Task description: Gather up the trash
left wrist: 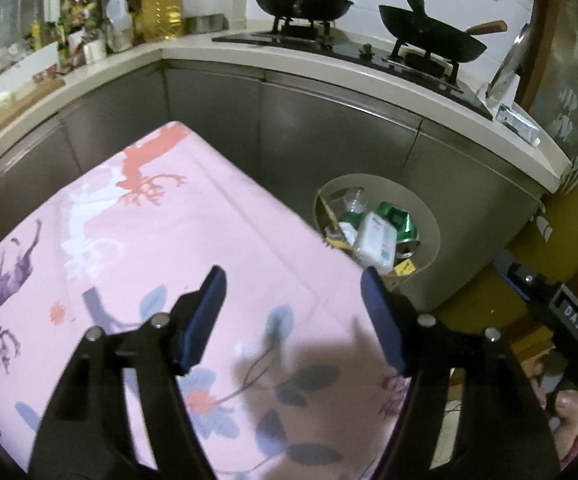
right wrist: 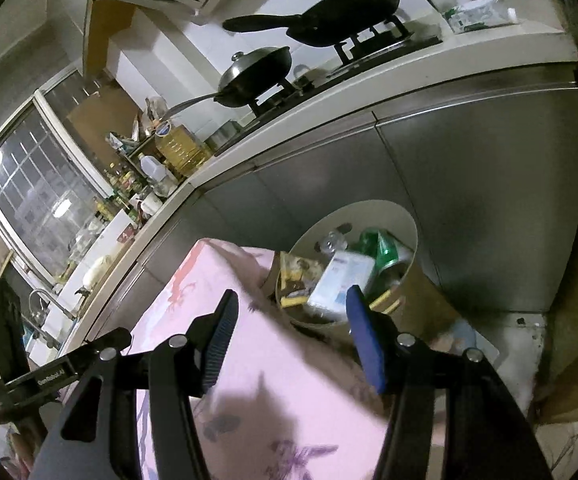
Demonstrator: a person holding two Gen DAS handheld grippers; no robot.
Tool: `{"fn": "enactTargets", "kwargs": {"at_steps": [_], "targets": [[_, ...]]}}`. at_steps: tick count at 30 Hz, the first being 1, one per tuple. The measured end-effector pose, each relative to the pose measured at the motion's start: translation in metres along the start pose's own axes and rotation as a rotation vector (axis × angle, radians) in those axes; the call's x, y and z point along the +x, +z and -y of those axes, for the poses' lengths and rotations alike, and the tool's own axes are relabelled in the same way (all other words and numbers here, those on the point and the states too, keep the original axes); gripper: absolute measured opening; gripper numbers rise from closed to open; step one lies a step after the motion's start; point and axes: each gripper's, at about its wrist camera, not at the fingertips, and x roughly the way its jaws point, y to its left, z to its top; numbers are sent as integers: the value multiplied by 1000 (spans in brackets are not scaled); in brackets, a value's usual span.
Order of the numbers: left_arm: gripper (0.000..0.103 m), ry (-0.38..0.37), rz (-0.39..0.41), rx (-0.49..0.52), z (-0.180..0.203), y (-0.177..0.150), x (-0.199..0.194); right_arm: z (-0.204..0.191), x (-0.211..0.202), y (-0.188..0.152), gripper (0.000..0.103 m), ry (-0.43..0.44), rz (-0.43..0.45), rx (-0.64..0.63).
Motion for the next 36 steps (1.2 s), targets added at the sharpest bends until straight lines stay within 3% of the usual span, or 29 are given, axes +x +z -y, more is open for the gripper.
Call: {"fn": "enactTargets", "kwargs": {"at_steps": [8, 10, 12, 20, 36], "targets": [[79, 68, 79, 29, -7, -24, -44, -37, -29, -21, 54, -21, 1, -45], [91, 88, 104, 29, -10, -28, -56, -46, -33, -24, 56, -26, -4, -58], [96, 97, 127, 18, -16, -31, -68, -55, -37, -27, 60, -31, -7, -72], [97, 193, 198, 26, -30, -46, -102, -87, -52, -38, 74, -53, 2, -116], [97, 227, 224, -7, -45, -61, -128, -115, -71, -46, 77, -46, 27, -152]]}}
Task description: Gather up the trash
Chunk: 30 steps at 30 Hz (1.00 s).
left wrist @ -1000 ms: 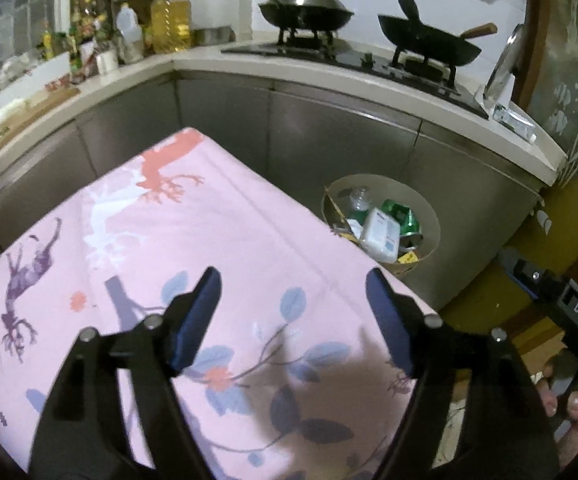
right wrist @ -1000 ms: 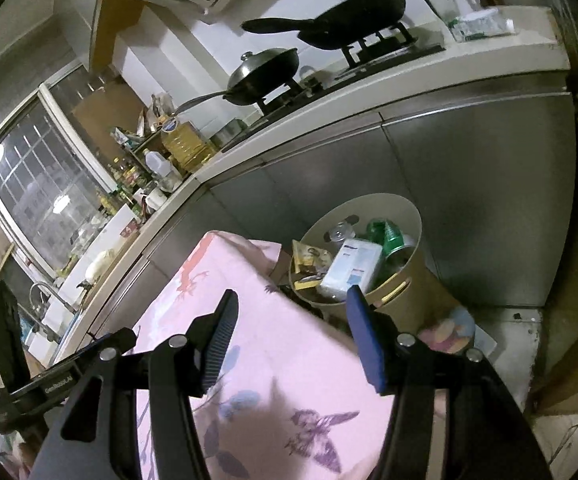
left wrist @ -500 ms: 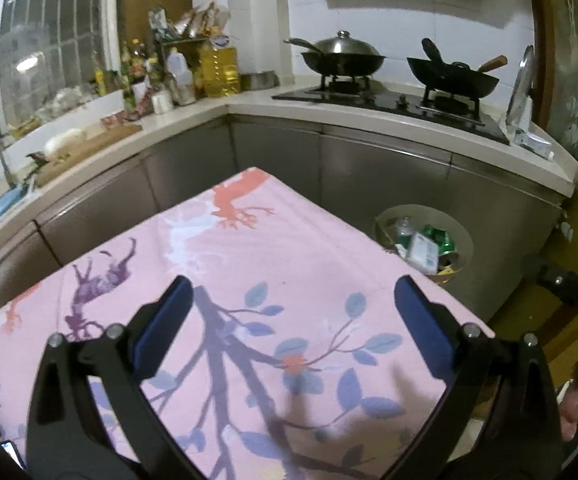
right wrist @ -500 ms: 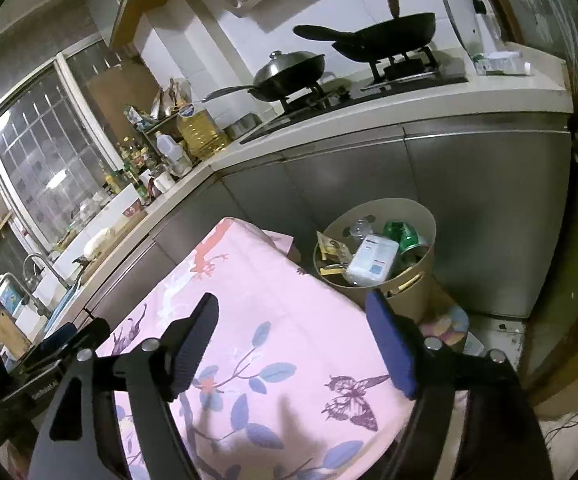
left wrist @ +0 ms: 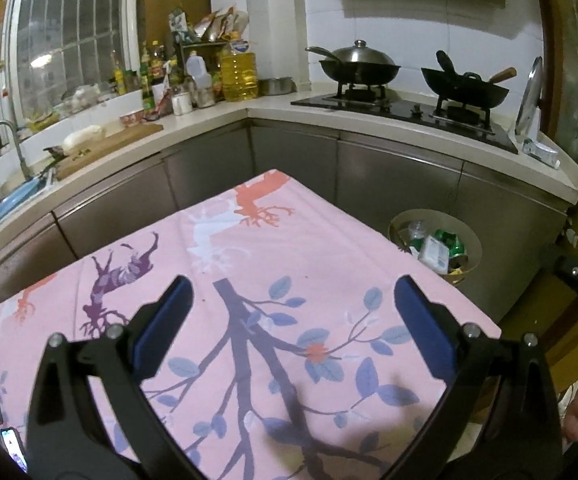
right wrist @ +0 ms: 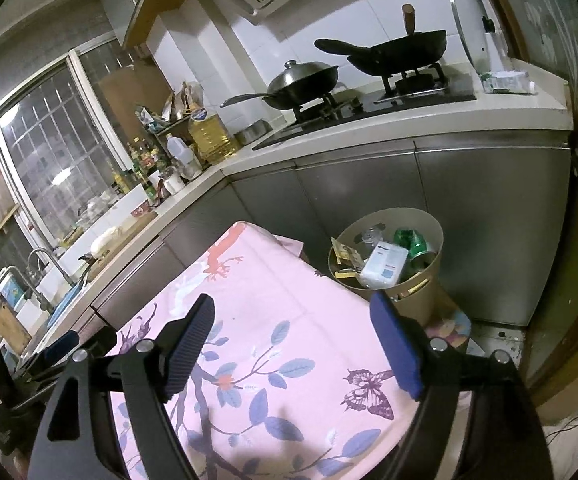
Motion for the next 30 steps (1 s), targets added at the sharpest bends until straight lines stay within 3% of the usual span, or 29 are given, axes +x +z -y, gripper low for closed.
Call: {"fn": "enactTargets", "kwargs": {"at_steps": [6, 19, 30], "targets": [[97, 48, 10, 29, 7, -1, -6, -2, -2, -1, 77, -5, -3, -1], [97, 69, 14, 19, 8, -1, -13, 1, -2, -3, 79, -1, -13, 4], [97, 60, 49, 67, 22, -3, -21, 11, 3, -6, 79, 4, -31, 18]]}}
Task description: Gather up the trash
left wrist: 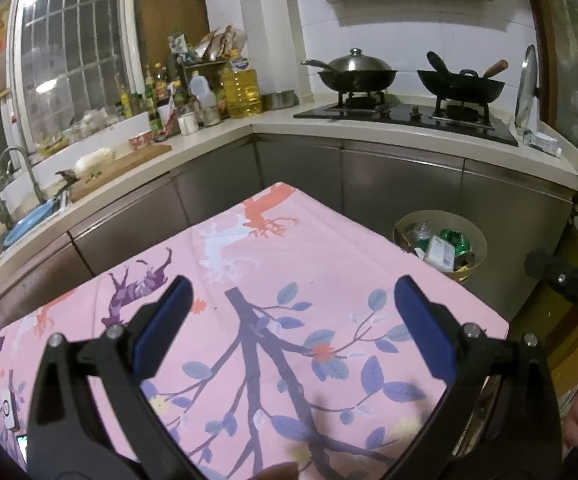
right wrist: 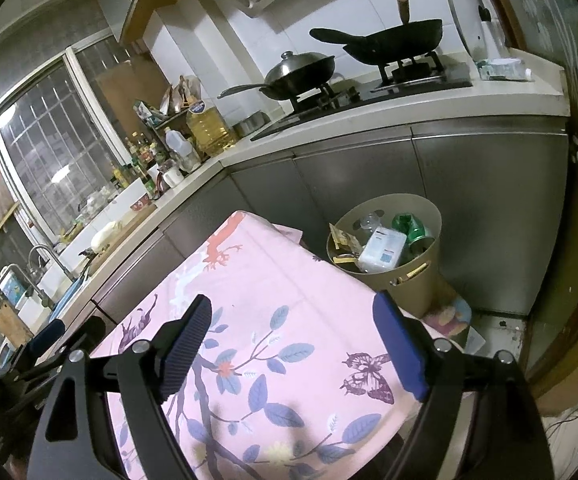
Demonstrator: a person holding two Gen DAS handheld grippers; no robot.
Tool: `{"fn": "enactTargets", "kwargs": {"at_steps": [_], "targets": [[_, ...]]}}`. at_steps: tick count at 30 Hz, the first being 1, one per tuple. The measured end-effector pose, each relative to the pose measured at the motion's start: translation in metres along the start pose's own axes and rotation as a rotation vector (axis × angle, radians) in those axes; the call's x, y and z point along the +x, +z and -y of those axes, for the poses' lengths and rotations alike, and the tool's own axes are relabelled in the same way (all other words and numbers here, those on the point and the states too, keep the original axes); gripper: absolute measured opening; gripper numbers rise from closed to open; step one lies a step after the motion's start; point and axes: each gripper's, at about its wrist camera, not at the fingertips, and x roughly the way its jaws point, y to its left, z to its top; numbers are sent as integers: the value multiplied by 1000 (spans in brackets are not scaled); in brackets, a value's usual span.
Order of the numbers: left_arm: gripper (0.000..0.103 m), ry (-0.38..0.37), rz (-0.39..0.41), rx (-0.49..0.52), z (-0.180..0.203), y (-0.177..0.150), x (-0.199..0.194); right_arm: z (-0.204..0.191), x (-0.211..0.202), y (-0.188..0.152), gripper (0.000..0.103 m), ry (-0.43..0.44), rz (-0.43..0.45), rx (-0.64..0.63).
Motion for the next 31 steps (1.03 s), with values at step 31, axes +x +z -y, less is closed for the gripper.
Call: {"fn": "enactTargets", "kwargs": {"at_steps": [31], "targets": [[97, -25, -26, 5, 16, -9, 11, 14, 13, -9, 80, -15, -30, 25]]}}
